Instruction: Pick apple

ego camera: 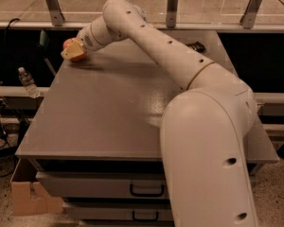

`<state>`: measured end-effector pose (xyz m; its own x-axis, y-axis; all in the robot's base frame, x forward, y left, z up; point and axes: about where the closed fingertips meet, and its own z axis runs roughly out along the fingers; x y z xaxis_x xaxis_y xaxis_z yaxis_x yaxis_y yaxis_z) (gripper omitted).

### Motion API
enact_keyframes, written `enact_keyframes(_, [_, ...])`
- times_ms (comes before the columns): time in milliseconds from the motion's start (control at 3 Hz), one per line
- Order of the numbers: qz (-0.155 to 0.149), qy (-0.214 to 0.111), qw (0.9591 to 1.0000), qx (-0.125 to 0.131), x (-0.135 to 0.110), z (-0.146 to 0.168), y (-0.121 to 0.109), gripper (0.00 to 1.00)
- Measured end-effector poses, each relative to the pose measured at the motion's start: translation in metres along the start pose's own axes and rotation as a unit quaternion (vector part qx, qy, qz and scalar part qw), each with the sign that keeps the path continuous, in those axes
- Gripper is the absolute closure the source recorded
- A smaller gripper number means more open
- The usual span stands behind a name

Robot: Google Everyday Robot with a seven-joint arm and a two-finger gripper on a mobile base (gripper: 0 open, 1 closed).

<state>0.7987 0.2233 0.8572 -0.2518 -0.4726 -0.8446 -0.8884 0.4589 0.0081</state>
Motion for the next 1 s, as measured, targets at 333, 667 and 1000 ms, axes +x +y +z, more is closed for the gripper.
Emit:
enact_keyframes(333, [0.003, -0.008, 1.0000, -0.004, 0.007, -0.008, -0.002, 0.63])
enact_keyframes(667, [-0.009, -0.045, 0.9979, -0.045, -0.004, -0.035, 0.007, 0.87])
enact_keyframes(1000, [-0.068, -0.084, 0.9897, -0.094, -0.023, -0.067, 0.031, 1.00])
